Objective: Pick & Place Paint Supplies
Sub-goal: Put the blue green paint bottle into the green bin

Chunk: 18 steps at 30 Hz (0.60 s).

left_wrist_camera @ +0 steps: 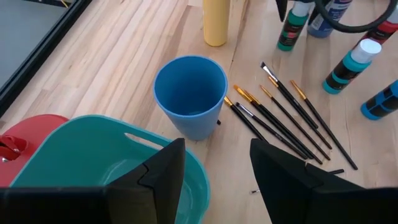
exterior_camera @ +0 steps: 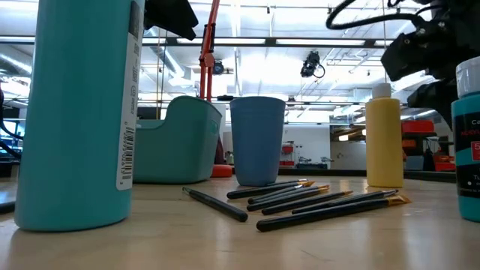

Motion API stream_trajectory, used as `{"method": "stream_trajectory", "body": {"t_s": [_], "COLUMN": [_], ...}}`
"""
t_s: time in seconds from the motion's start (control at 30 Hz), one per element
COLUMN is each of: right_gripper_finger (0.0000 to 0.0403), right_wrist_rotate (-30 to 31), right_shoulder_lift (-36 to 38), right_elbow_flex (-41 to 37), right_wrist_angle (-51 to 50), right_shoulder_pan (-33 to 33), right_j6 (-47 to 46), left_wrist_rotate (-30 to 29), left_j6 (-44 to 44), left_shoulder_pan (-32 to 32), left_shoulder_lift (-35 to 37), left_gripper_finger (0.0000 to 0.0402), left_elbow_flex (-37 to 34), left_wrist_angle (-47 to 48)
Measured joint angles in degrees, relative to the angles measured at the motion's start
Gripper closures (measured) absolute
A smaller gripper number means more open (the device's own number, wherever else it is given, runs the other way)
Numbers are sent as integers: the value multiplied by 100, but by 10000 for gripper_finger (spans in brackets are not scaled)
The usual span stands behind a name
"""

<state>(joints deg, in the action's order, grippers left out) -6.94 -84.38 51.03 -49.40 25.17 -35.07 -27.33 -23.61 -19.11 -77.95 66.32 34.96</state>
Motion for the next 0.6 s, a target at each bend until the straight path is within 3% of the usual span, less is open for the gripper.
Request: {"method": "stream_trajectory", "body": {"t_s": [0.6], "right_gripper_finger": [177], "right_wrist_rotate": [37], "right_shoulder_lift": [6], "right_elbow_flex": [9], "right_wrist_angle": [532], "right_shoulder_pan": [0], "right_j6": [302], "left_wrist_rotate": [0], "left_j6": [-125], "left_shoulder_pan": [0], "left_shoulder_lift": [0], "left_gripper_finger": [209], "left_elbow_flex": [0], "left_wrist_angle": [4]}}
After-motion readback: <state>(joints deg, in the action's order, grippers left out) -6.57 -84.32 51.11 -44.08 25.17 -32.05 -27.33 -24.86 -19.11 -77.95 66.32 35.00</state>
